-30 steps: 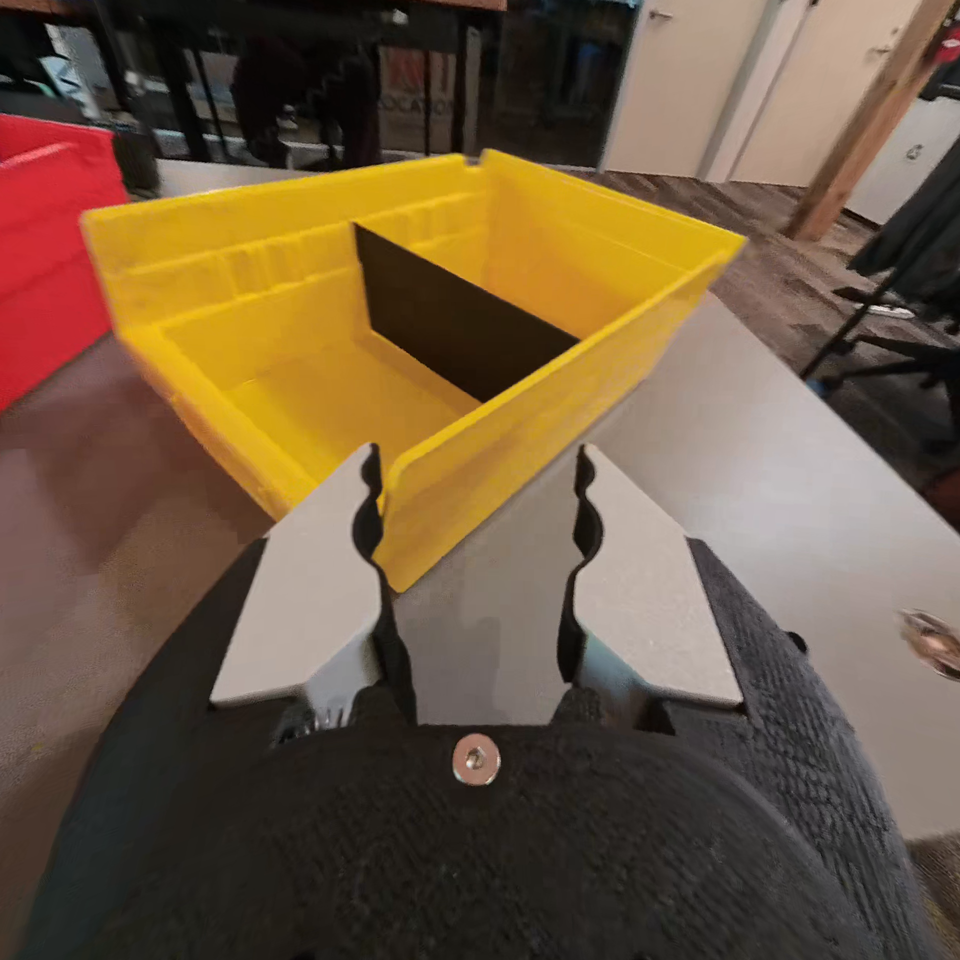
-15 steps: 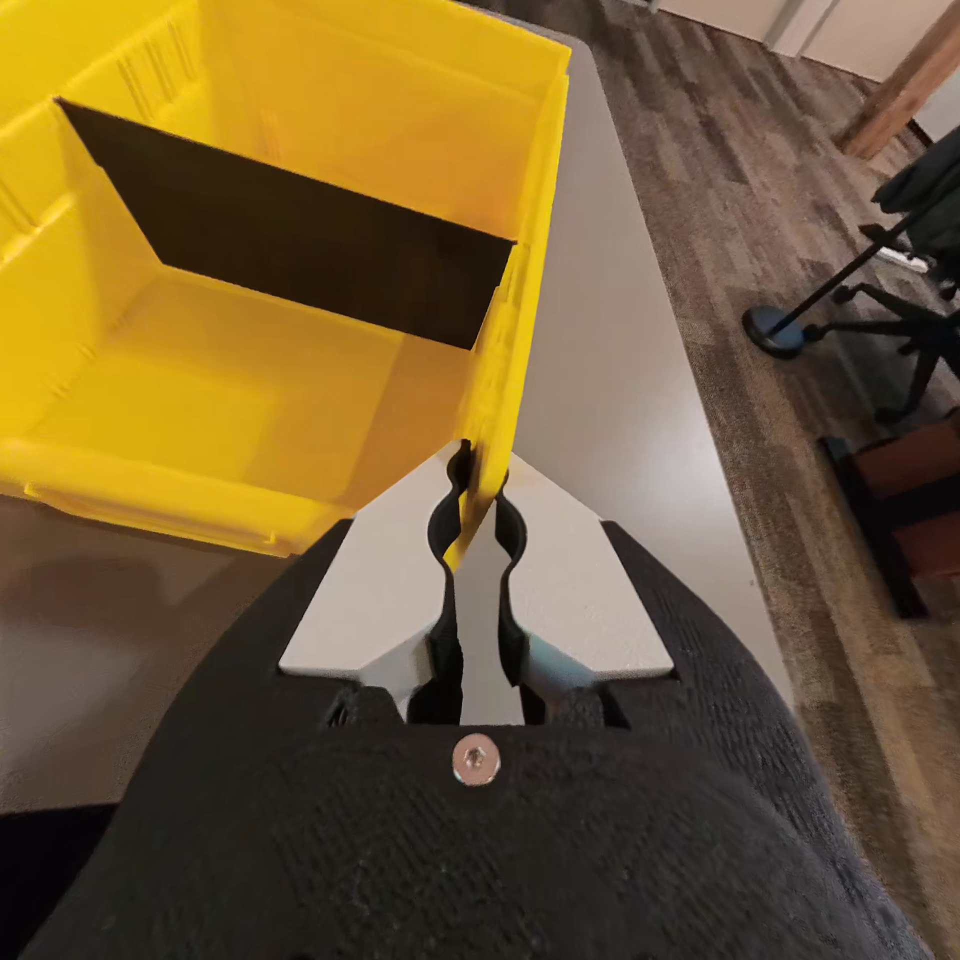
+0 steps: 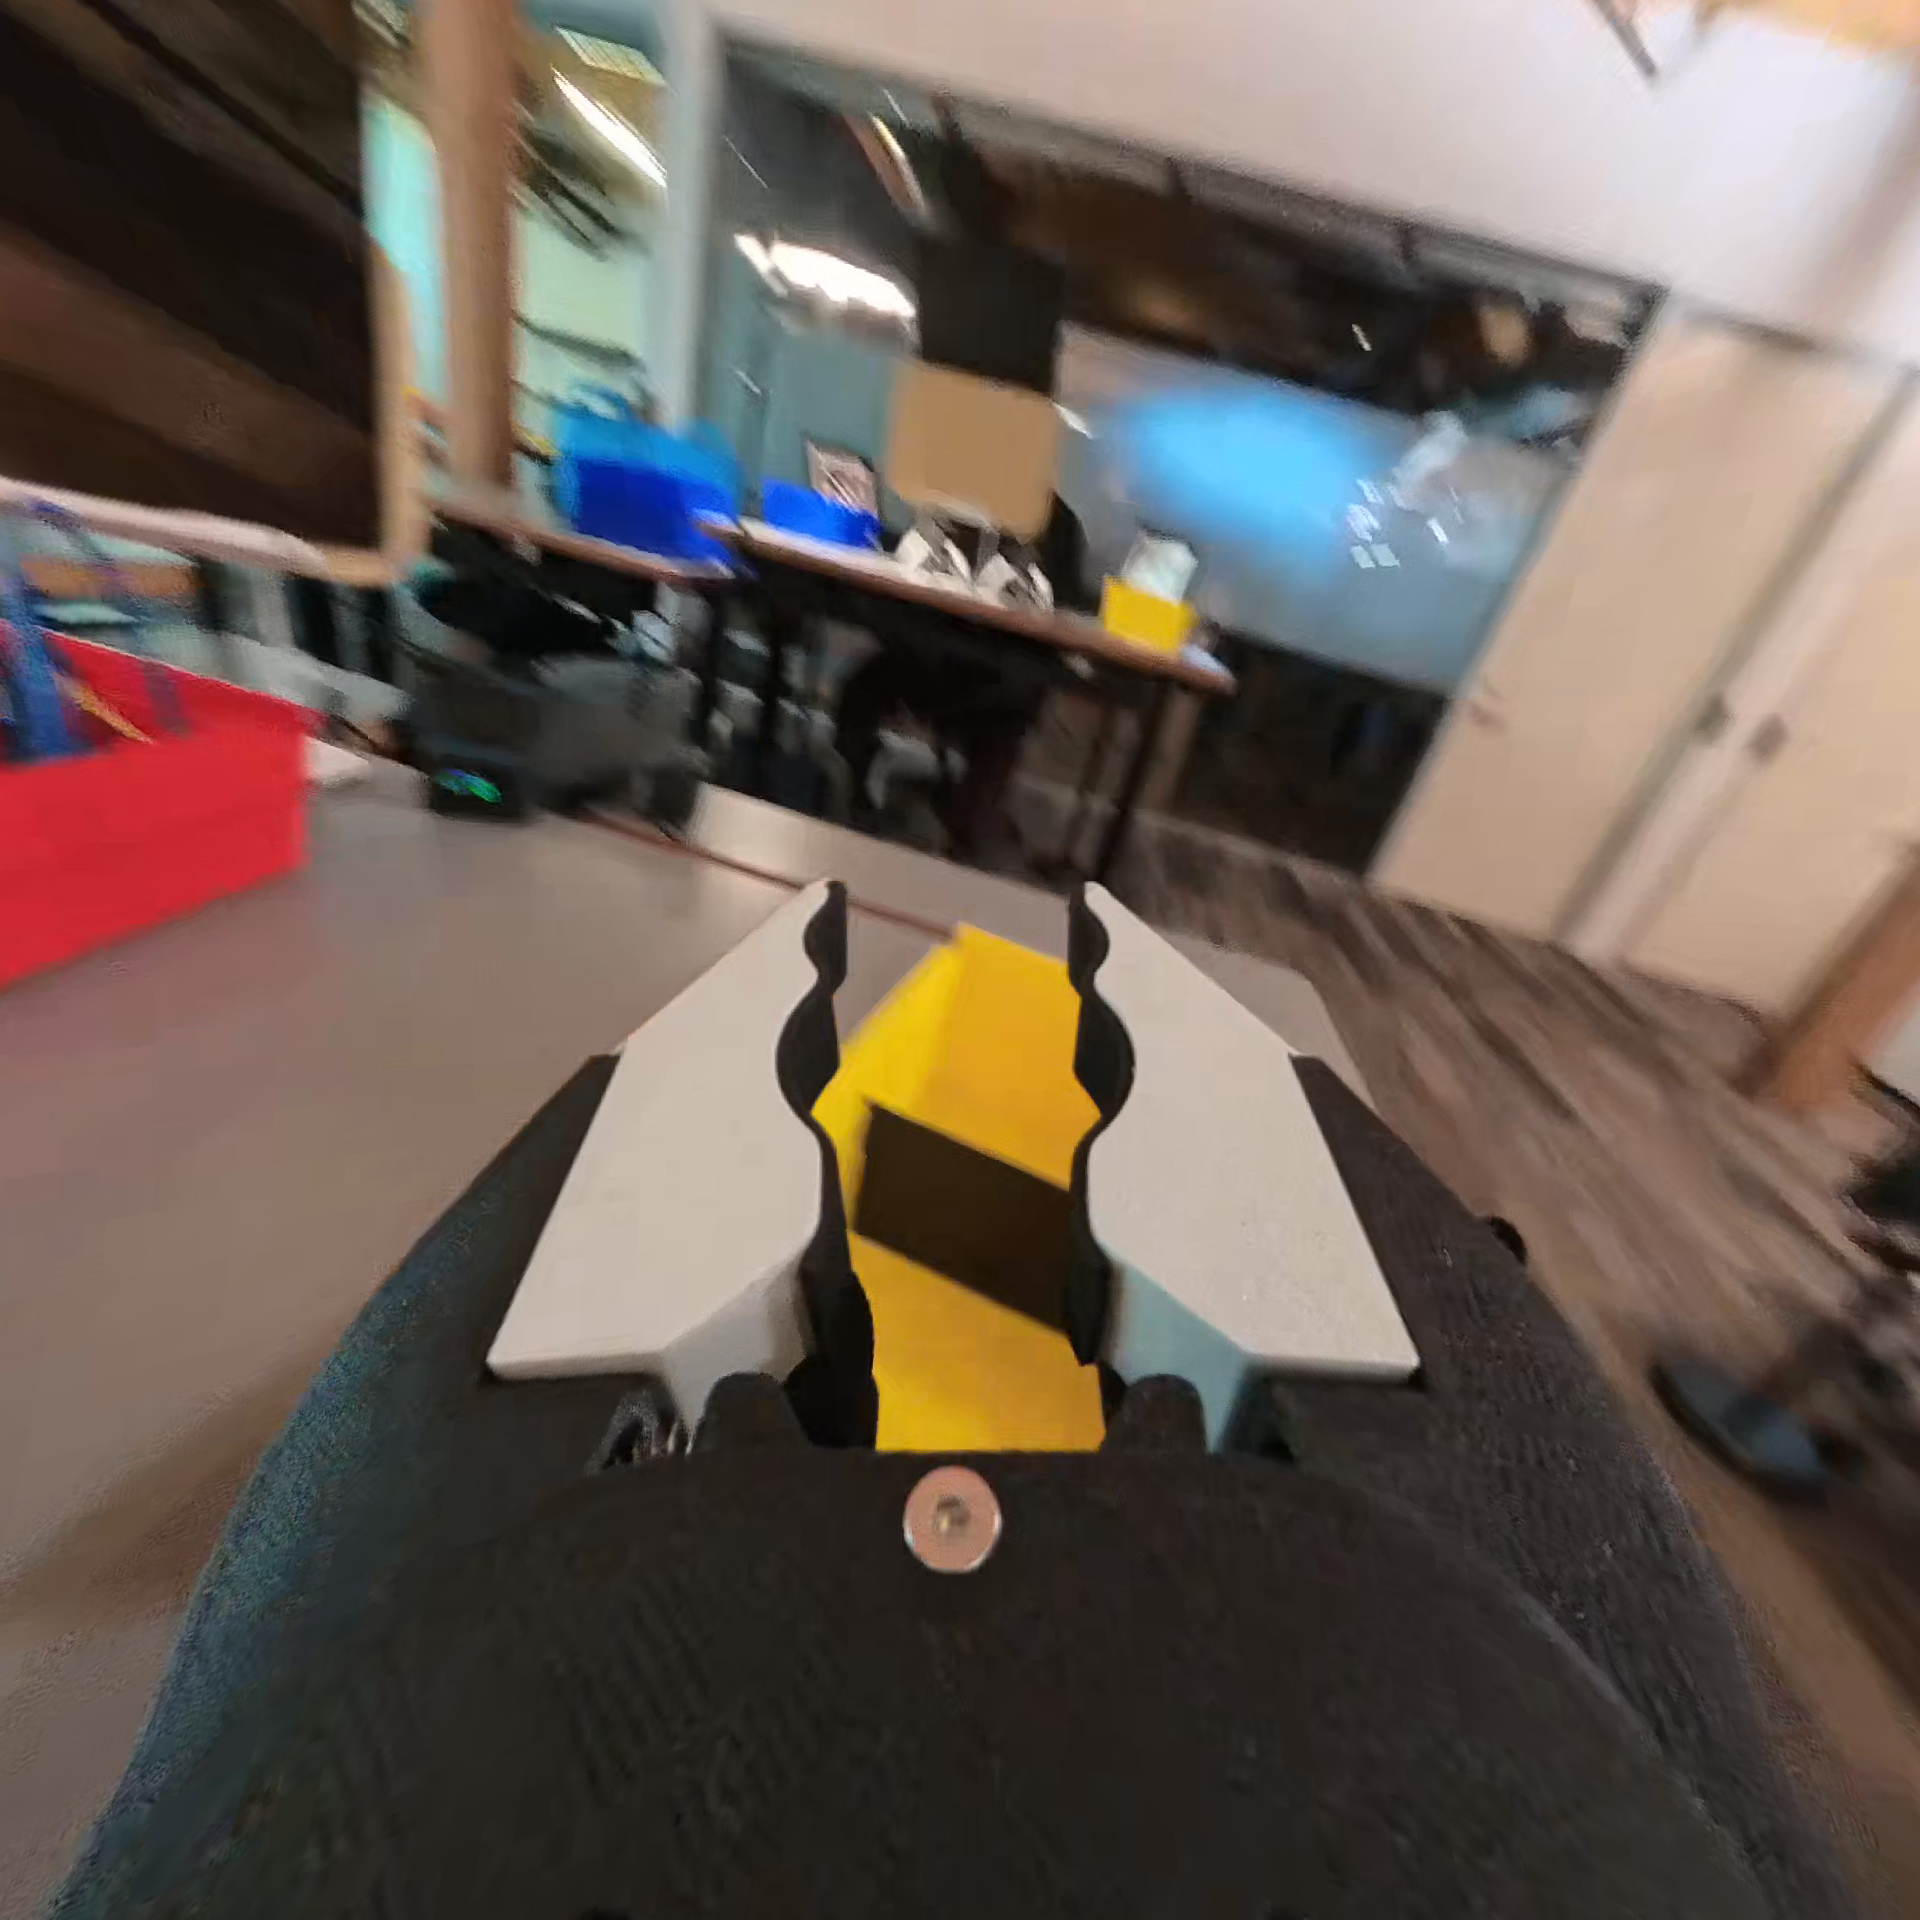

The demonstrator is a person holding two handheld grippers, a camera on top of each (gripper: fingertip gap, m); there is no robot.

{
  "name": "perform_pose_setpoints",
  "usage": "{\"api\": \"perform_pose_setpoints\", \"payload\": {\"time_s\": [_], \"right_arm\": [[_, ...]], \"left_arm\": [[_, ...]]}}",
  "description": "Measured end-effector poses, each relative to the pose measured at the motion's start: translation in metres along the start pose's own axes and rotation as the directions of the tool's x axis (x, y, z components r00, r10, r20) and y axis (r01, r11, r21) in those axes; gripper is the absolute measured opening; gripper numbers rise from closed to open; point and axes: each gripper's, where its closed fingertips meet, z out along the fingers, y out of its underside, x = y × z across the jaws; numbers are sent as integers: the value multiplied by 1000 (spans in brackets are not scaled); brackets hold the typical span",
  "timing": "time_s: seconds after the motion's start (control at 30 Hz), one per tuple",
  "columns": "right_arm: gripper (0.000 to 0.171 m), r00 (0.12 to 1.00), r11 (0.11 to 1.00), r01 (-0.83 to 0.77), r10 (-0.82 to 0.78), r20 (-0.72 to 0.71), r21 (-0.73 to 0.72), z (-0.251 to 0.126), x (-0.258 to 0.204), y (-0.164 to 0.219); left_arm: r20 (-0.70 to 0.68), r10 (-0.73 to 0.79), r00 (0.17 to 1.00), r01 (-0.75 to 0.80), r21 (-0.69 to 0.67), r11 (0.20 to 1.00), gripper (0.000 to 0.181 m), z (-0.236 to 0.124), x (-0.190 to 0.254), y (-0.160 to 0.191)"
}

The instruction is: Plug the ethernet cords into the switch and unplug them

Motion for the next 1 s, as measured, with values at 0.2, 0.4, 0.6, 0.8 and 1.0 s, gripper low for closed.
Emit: {"api": "perform_pose_setpoints", "payload": {"time_s": [0.2,0.4,0.6,0.8,1.0], "right_arm": [[40,970,967,-49,-13,243,249,88,-127,-3],[30,937,839,229,-327,122,493,122,-195,-15],[38,937,956,-27,-77,341,291,163,-214,36],[50,954,960,-278,279,109,-32,183,-134,94],[46,955,955,-295,295,-28,16,161,-84,108]], "left_arm": [[-546,471,693,-553,17,833,33,72,53,-16],[-769,388,507,-717,-126,686,28,129,46,23],[-828,421,371,-841,-107,531,44,153,46,45],[-872,391,295,-885,-95,456,44,161,47,64],[-858,463,223,-937,-57,345,41,171,41,77]]}}
